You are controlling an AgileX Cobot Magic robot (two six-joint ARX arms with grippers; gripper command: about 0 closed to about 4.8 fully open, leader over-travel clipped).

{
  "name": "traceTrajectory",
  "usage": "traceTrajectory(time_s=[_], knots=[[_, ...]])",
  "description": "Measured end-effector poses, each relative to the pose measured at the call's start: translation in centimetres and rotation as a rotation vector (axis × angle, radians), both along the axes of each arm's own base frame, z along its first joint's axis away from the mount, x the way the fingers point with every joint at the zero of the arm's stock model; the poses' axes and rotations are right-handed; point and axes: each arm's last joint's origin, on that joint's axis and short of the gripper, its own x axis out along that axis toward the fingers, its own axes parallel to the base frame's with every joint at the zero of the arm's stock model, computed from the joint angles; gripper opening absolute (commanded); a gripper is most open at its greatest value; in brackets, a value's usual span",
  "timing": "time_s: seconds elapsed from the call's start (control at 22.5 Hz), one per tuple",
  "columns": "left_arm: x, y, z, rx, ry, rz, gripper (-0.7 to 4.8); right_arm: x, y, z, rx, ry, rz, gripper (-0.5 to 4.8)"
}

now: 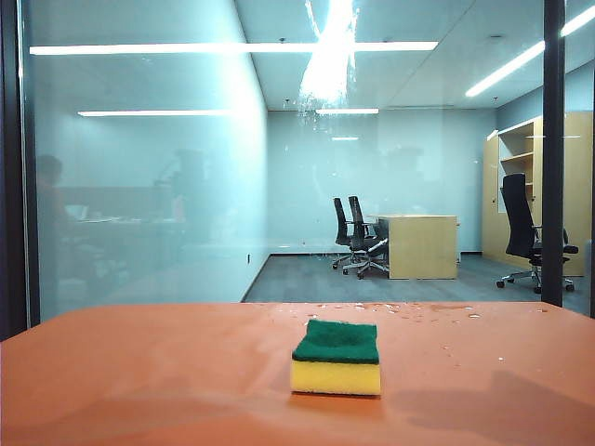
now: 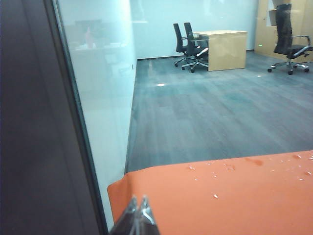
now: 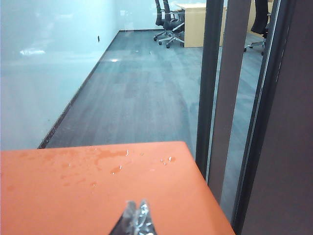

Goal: Pick up the sponge from the table, wipe the water off the glass, and finally place the sponge back on the table.

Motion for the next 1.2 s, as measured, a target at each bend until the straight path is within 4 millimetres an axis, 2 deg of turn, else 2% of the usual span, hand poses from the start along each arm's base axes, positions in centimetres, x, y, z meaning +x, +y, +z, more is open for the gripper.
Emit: traceTrajectory(time_s=[0.13,0.8,1.2], knots=[[0.0,0.0,0.0,0.0,0.0,0.0,-0.05,-0.5,0.0,-0.7,0.008,-0.019,0.0,-0.07],[0.0,0.0,-0.1,0.0,0.013,0.0,-0.05,-2.3,0.0,-1.9,0.019,-0.002,0.05,-0.07],[0.0,0.0,-0.4,0.0,0.043,0.001,-0.05,-2.3,0.0,-2.3,0.018,0.032,0.052,-0.07]])
